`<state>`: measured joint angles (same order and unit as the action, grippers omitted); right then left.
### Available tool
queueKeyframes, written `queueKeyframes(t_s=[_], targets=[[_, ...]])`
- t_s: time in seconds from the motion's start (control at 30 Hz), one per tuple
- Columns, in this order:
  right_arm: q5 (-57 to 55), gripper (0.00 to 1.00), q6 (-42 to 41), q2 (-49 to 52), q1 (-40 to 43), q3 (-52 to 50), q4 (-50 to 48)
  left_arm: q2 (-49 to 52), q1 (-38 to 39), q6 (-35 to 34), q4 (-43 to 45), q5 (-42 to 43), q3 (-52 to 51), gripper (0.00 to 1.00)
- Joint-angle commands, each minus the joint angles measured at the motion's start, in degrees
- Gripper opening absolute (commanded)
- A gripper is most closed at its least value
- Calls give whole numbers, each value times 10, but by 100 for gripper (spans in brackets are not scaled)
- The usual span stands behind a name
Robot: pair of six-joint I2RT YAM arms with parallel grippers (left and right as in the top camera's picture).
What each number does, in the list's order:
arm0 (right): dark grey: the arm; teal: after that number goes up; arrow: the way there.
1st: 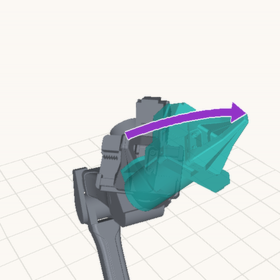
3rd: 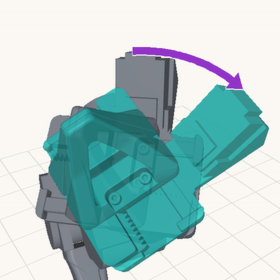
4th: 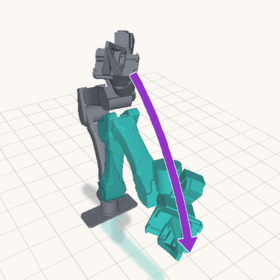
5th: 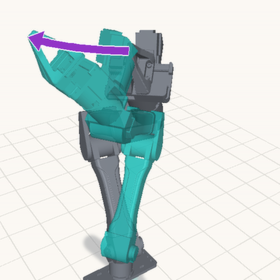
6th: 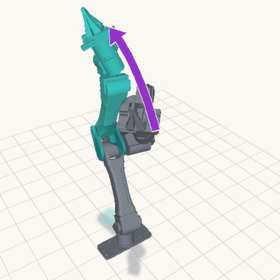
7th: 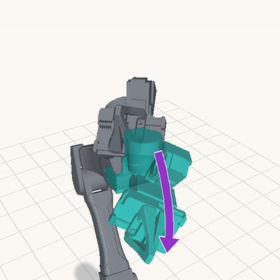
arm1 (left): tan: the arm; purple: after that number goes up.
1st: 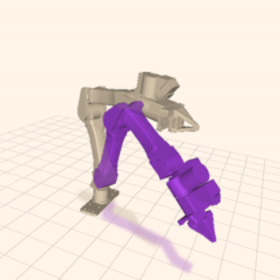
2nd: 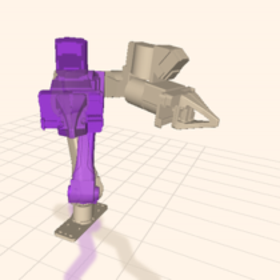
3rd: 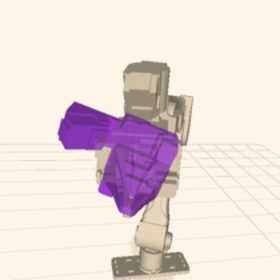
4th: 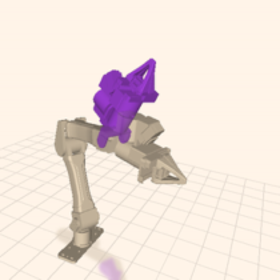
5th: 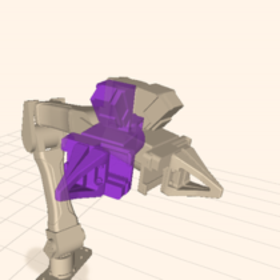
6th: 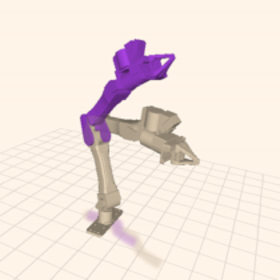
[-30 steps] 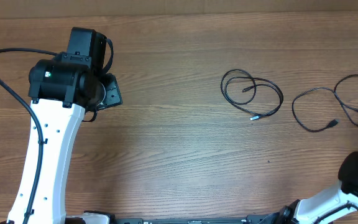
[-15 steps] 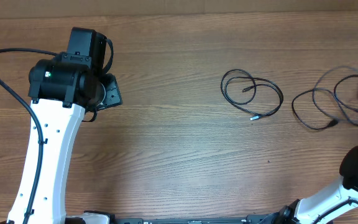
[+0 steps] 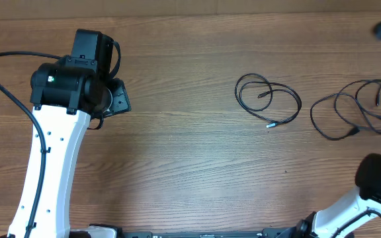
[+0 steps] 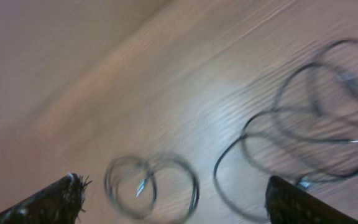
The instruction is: Untangle cables
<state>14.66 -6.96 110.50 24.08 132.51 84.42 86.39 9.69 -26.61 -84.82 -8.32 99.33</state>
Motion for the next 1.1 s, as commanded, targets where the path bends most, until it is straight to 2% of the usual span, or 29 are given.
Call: queueKeyframes(t_s=[0.0,0.23,0.47,0.63,0.8,0.97,1.07], targets=[[30,92,78,10,-64,-1,37,2,-3,7,0,5,-3,65],[-19,93,87,62,-201,-1,60,2,-3,9,-2,5,-3,65],[-33,92,75,132,-293,-1,62,2,-3,9,-5,5,-3,66],[-48,92,-4,176,-328,-1,57,2,-3,9,-5,5,-3,66],[-55,88,-86,210,-341,-1,50,2,-3,9,-5,5,-3,66],[-166,85,-188,224,-364,-10,35,2,-3,9,-5,5,-3,66],[-200,86,-210,224,-382,-10,49,2,-3,9,-7,4,-3,66]])
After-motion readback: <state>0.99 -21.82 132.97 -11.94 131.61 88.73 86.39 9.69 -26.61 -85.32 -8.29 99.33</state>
